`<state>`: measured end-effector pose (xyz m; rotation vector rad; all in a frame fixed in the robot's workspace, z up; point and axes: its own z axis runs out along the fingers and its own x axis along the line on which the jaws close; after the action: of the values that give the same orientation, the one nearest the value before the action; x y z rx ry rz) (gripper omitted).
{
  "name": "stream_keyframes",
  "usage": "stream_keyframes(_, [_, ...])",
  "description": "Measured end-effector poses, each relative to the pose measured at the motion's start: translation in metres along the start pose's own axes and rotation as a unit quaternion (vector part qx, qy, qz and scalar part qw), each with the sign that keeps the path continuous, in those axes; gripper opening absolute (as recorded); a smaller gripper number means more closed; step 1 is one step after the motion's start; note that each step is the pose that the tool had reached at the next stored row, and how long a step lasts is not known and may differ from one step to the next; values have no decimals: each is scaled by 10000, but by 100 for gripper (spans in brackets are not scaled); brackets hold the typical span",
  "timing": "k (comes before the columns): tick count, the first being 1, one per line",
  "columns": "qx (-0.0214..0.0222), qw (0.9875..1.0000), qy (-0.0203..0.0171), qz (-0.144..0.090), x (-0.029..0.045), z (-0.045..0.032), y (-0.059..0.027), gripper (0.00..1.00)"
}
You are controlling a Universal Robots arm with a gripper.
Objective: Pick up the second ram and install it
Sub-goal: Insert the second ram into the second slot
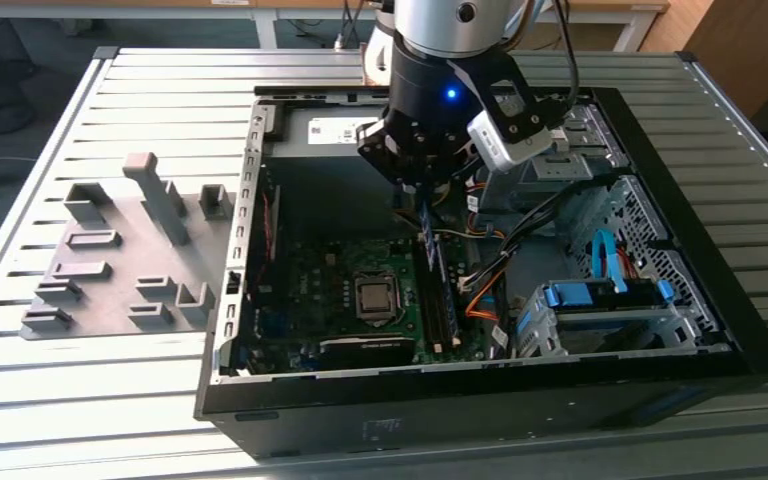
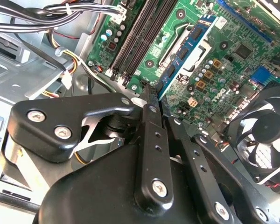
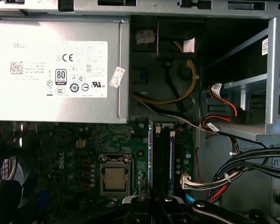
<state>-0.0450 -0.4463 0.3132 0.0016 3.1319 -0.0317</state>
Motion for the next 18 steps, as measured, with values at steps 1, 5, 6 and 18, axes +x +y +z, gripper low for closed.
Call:
stream_keyframes(1, [11, 10000, 0, 0, 0, 0, 0, 14])
stream_keyframes(5, [16, 10000, 0, 0, 0, 0, 0, 14])
stream_keyframes(6, [15, 10000, 0, 0, 0, 0, 0, 14])
stream_keyframes(18, [23, 10000, 0, 0, 0, 105, -2, 14])
